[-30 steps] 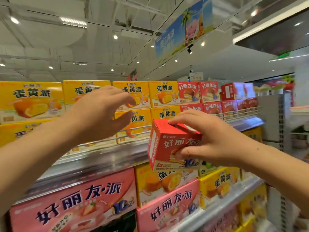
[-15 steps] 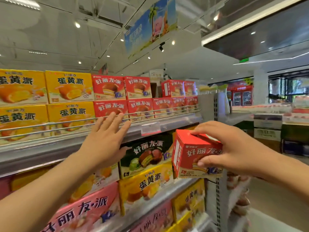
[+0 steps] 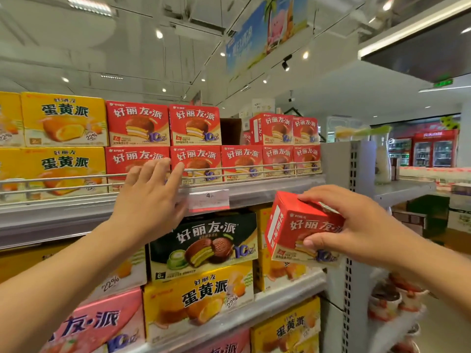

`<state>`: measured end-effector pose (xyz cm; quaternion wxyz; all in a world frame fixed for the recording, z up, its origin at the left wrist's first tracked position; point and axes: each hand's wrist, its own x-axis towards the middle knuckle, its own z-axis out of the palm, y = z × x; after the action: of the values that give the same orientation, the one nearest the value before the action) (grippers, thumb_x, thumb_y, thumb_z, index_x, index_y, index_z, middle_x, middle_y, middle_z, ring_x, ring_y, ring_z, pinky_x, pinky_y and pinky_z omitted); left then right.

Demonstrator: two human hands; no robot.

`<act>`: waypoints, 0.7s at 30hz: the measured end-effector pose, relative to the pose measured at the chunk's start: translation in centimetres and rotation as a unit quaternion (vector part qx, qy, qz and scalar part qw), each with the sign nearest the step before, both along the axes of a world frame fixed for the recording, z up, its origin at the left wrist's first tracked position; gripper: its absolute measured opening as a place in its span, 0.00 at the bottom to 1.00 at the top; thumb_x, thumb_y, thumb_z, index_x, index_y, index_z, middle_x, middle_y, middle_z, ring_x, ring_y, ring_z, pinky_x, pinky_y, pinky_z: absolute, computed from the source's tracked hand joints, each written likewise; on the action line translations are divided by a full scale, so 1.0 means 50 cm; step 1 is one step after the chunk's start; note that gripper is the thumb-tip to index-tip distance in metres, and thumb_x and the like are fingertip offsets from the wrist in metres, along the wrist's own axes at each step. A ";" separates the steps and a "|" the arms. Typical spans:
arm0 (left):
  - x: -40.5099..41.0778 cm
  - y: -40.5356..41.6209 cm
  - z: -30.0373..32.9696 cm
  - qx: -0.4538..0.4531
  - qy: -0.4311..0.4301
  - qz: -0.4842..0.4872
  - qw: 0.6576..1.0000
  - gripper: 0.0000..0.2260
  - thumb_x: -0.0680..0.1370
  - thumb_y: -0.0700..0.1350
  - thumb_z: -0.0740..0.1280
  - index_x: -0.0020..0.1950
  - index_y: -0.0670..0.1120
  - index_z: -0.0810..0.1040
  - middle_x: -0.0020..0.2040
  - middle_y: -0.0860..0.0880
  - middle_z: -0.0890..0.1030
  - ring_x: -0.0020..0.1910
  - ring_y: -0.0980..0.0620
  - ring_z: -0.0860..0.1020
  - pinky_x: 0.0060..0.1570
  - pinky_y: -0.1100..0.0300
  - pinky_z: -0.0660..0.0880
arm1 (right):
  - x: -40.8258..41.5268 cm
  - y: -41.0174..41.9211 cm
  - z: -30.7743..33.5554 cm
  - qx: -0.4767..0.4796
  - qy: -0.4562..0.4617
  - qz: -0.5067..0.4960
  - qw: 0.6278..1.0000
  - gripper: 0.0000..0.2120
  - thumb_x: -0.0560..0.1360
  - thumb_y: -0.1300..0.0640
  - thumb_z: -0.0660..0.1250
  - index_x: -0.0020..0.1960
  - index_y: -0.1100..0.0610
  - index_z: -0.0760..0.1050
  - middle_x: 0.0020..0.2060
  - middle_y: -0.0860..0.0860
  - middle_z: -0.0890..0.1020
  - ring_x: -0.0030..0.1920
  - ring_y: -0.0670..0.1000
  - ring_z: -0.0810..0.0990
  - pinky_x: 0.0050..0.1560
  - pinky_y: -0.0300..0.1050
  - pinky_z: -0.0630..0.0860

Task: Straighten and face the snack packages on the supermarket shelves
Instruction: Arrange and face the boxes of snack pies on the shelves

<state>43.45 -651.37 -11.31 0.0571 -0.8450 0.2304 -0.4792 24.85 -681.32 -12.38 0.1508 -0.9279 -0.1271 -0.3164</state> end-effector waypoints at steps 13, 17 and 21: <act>0.049 -0.145 -0.010 -0.030 -0.045 -0.067 0.996 0.30 0.77 0.66 0.51 0.61 0.44 0.76 0.55 0.45 0.77 0.54 0.43 0.74 0.55 0.46 0.67 | 0.168 -0.015 0.292 -0.051 -0.147 0.034 0.987 0.32 0.68 0.51 0.76 0.69 0.48 0.69 0.52 0.42 0.77 0.52 0.37 0.77 0.43 0.28 0.74; 0.044 -0.153 -0.005 -0.075 -0.058 -0.091 0.991 0.23 0.77 0.59 0.55 0.56 0.44 0.80 0.49 0.46 0.77 0.48 0.45 0.74 0.48 0.50 0.68 | 0.251 -0.010 0.390 -0.092 -0.192 0.024 0.977 0.31 0.69 0.51 0.75 0.70 0.47 0.68 0.54 0.42 0.76 0.51 0.42 0.75 0.41 0.30 0.69; 0.043 -0.162 -0.007 -0.090 -0.070 -0.073 0.991 0.20 0.77 0.57 0.59 0.57 0.45 0.81 0.49 0.47 0.77 0.48 0.46 0.74 0.48 0.51 0.69 | 0.330 -0.004 0.456 -0.171 -0.186 0.008 0.967 0.31 0.69 0.50 0.75 0.69 0.46 0.68 0.58 0.47 0.79 0.53 0.47 0.74 0.50 0.43 0.71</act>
<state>45.58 -659.49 -11.68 -0.0381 -0.7919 0.2433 -0.5589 41.38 -681.54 10.45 -0.0342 -0.8636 -0.2125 -0.4559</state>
